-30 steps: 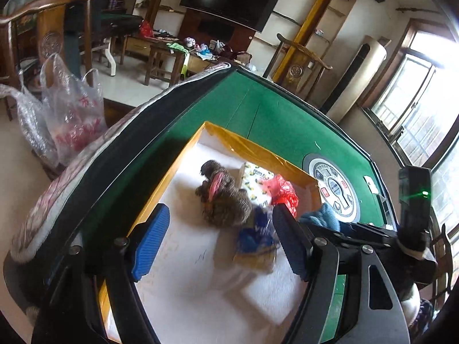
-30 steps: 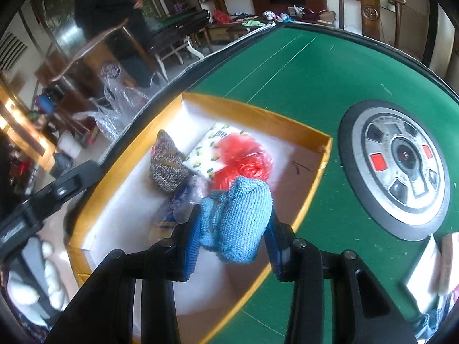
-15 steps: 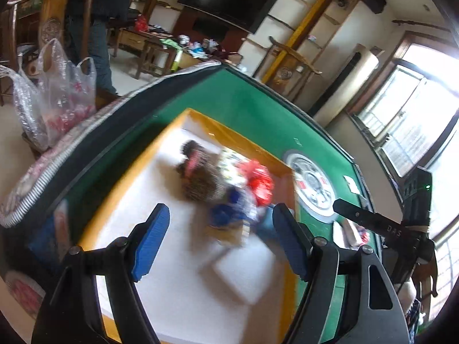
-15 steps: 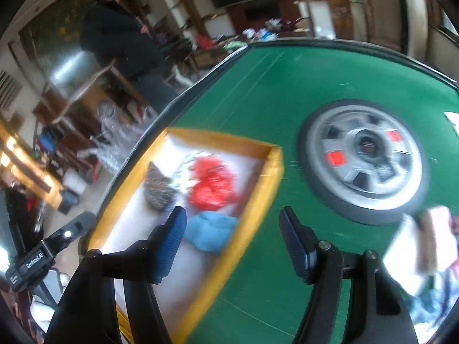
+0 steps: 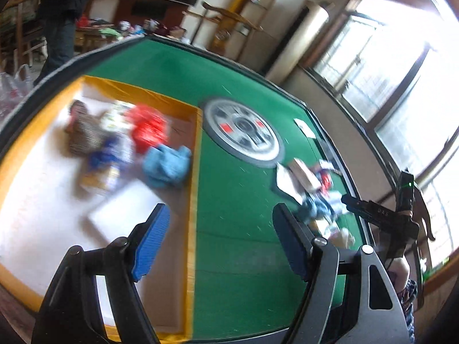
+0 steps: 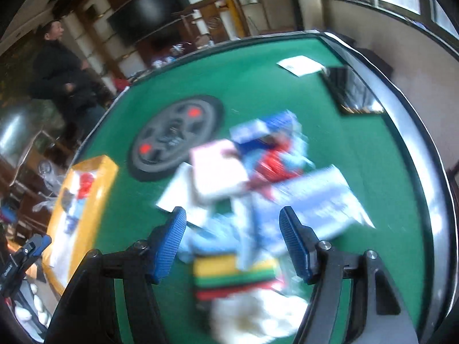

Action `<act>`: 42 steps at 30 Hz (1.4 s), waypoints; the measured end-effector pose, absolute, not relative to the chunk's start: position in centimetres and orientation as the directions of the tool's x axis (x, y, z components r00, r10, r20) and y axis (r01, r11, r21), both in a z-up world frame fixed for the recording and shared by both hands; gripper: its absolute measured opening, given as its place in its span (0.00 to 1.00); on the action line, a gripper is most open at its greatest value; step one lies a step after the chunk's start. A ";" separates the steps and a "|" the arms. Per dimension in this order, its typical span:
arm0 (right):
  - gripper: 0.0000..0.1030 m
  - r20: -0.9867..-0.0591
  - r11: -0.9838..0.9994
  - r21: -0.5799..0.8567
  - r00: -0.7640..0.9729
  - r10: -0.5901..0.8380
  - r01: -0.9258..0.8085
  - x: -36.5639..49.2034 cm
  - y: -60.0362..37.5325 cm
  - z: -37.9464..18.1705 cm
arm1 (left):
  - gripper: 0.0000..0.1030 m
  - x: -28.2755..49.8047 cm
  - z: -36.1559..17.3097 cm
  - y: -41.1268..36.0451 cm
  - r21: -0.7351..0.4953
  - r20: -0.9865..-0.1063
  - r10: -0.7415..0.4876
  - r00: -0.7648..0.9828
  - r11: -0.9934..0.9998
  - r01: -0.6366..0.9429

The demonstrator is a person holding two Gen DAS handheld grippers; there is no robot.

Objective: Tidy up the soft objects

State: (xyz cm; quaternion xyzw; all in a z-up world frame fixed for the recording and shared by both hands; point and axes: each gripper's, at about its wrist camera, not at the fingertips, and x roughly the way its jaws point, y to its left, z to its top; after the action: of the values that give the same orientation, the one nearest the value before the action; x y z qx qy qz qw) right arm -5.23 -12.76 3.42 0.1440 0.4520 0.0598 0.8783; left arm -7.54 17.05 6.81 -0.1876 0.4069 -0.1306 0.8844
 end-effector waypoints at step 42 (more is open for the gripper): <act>0.45 -0.855 0.970 0.218 0.459 0.242 -0.104 4.9 -5.9 0.2 | 0.72 -6.7 6.1 5.8 -0.316 -0.769 -0.426 0.476 0.902 0.295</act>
State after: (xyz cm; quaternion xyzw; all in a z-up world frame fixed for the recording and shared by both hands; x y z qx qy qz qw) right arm 4.86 -5.93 0.21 0.0675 0.5100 0.1014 0.8515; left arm -6.66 5.78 6.09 -0.0699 0.4663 -0.2105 0.8564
